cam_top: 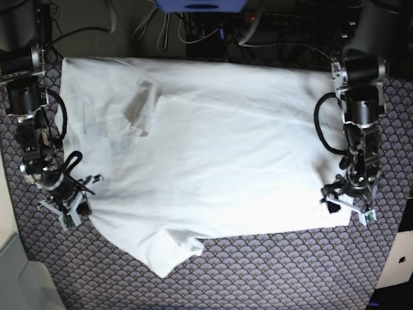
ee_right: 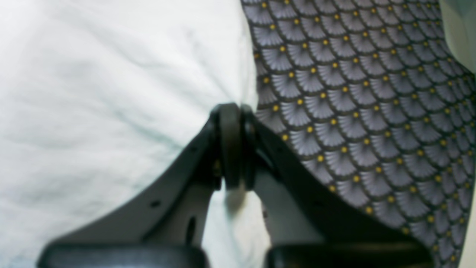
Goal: Fold the T-shirt properly
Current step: 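Lift the grasped edges and fold them toward the collar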
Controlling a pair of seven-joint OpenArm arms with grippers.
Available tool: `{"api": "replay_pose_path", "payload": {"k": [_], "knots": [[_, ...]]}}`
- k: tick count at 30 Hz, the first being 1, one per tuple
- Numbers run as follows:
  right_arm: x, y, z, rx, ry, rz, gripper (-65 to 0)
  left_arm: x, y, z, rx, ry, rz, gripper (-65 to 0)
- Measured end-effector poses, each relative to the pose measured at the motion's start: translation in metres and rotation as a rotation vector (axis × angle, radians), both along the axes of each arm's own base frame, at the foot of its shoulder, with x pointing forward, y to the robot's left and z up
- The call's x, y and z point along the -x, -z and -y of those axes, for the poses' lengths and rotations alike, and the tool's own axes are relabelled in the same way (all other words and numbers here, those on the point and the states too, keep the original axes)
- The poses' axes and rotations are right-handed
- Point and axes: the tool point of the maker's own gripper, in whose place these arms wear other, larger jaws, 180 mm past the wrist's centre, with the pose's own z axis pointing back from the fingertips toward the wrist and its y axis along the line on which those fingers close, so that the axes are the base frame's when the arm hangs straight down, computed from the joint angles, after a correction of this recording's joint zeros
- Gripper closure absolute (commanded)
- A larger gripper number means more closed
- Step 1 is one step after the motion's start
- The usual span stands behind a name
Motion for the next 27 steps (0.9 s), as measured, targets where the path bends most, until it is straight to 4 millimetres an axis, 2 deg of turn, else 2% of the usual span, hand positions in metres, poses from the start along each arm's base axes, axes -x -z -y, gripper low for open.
{"api": "replay_pose_path", "payload": {"k": [3,5,7,9,14,16,18,25,26,27], "knots": [[0.000,0.001,-0.001,-0.003,-0.001,-0.001,0.0,-0.008,-0.005,0.000,0.000,-0.005,0.028,-57.4],[0.000,0.001,-0.002,-0.002,-0.001,-0.004,0.0,-0.015,-0.009,-0.001,-0.008,-0.013,0.070,-57.7],[0.002,0.004,0.000,0.006,0.005,-0.025,0.0,-0.013,0.001,-0.002,-0.005,-0.019,0.056,-57.7],[0.004,0.007,0.001,0.013,0.008,-0.041,0.0,-0.001,0.020,-0.002,0.006,-0.029,0.015,-57.7],[0.004,0.007,0.001,0.013,0.009,-0.042,0.0,-0.001,0.021,-0.004,-0.004,-0.036,0.027,-55.5],[0.004,0.007,0.001,0.012,0.009,-0.041,0.0,-0.001,0.021,-0.005,-0.005,-0.036,0.029,-49.6],[0.004,0.007,0.001,0.012,0.009,-0.042,0.0,0.000,0.021,-0.005,-0.005,-0.038,0.028,-40.8],[0.004,0.007,0.001,0.012,0.009,-0.042,0.0,0.000,0.022,-0.004,0.002,-0.038,0.028,-3.9],[0.004,0.007,0.001,0.012,0.009,-0.041,0.0,0.000,0.022,-0.002,0.004,-0.034,0.028,0.0],[0.004,0.007,0.001,0.012,0.009,-0.041,0.0,0.000,0.022,-0.002,0.004,-0.035,0.029,0.0]]}}
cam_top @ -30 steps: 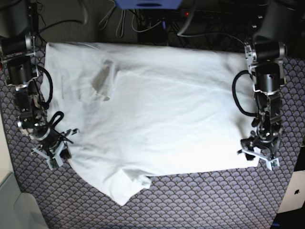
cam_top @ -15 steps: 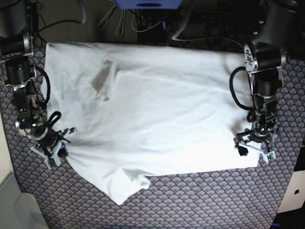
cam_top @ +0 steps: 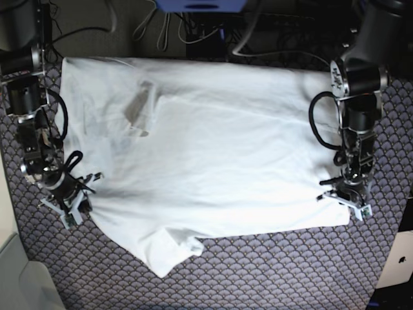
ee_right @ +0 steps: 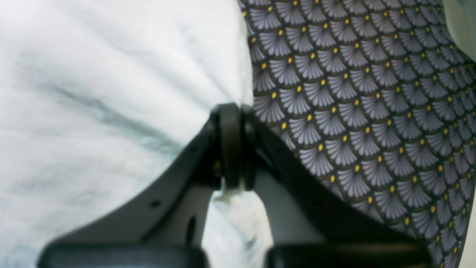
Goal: Fold the T-shirt properly
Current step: 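Lift the grasped edges and fold them toward the collar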
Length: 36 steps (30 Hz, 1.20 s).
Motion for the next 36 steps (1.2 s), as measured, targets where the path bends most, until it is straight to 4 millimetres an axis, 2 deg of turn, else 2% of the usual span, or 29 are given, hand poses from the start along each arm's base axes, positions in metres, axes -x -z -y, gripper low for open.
{"api": "replay_pose_path", "payload": {"k": [11,14,16,23,27,31,36], "knots": [[0.000,-0.001,0.001,0.000,0.000,0.004,0.0,0.000,0.000,0.000,0.002,-0.001,0.001,-0.4],[-0.001,-0.012,0.003,0.012,-0.013,0.029,0.0,0.001,-0.002,0.000,0.003,0.005,-0.001,-0.4],[0.001,-0.024,0.000,-0.005,-0.014,0.074,0.0,0.001,-0.011,0.000,-0.019,0.015,0.033,-0.4],[0.020,-0.034,0.001,-0.022,-0.003,0.117,0.0,0.009,-0.031,0.004,-0.051,0.049,0.055,-0.4],[0.031,-0.027,-0.002,-0.027,-0.008,0.106,0.0,0.009,-0.049,0.006,-0.077,0.066,0.107,-0.4],[0.049,-0.024,0.007,-0.034,0.020,0.107,0.0,0.014,-0.056,0.009,-0.094,0.078,0.131,-0.4],[0.068,-0.031,0.001,-0.034,0.001,0.131,0.0,0.026,-0.058,0.012,-0.112,0.093,0.144,-0.4]]}}
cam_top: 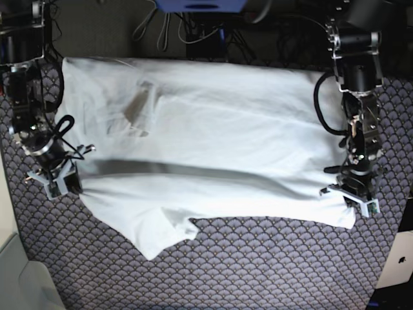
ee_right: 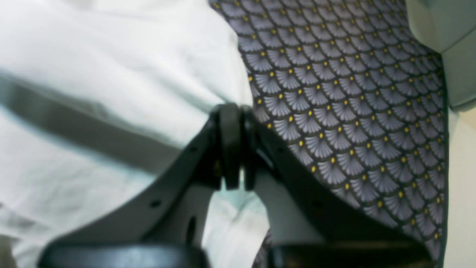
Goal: Fold the T-shirt properly
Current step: 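Lift the grasped edges and fold them toward the collar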
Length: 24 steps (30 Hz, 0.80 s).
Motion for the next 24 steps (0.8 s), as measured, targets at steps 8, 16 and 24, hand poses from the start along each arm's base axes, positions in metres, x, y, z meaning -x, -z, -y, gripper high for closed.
{"api": "replay_pose_path", "payload": {"k": [8,16,24], "knots": [[0.029,0.001,-0.001,0.002,0.000,-0.006,0.0,0.024,0.001,-0.024,0.092,-0.128,0.042,-0.4],[0.057,0.007,0.000,-0.004,-0.004,-0.030,0.0,0.057,0.024,-0.034,0.105,-0.185,-0.004,-0.4],[0.071,0.007,-0.006,0.008,-0.022,-0.036,0.0,0.063,-0.015,-0.014,0.077,-0.168,0.121,-0.4]]}}
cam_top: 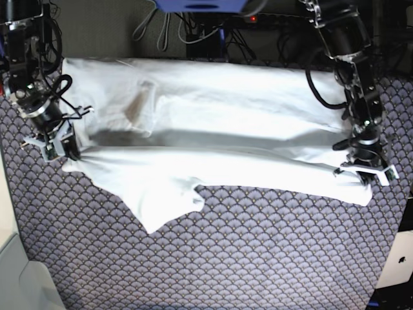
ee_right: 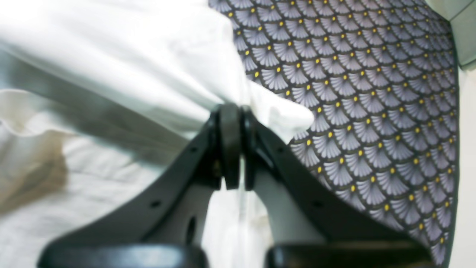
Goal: Fold the T-shirt properly
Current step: 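Lift the grasped edges and fold them toward the collar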
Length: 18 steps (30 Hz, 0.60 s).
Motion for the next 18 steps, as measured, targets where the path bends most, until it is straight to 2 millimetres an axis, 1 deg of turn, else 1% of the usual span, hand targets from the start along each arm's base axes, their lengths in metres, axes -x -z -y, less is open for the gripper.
{"api": "replay_pose_path", "payload": {"k": [3,5,8,10,12,15,18], "knots": [[0.001,-0.010,0.007,-0.001,0.020,0.026,0.0,0.004,0.000,0.010,0.007,0.021,0.002,-0.4],[0.006,-0.013,0.013,0.007,0.028,0.030,0.0,0.008,0.000,0.012,0.003,0.021,0.003,-0.4],[0.017,-0.010,0.013,0.010,-0.010,-0.005,0.0,0.017,0.010,0.009,0.005,0.013,-0.028,-0.4],[0.021,-0.013,0.014,0.005,-0.019,0.003,0.0,0.023,0.016,0.010,0.006,0.014,-0.045,-0.4],[0.028,-0.011,0.015,0.001,-0.027,-0.011,0.0,0.028,0.020,0.010,0.002,0.017,-0.054,-0.4],[0.040,0.000,0.013,-0.001,-0.035,-0.053,0.0,0.032,0.024,0.009,0.002,0.014,-0.070,-0.4],[0.042,0.001,0.013,-0.002,-0.037,-0.056,0.0,0.038,0.028,0.008,-0.003,0.015,-0.080,-0.4]]}}
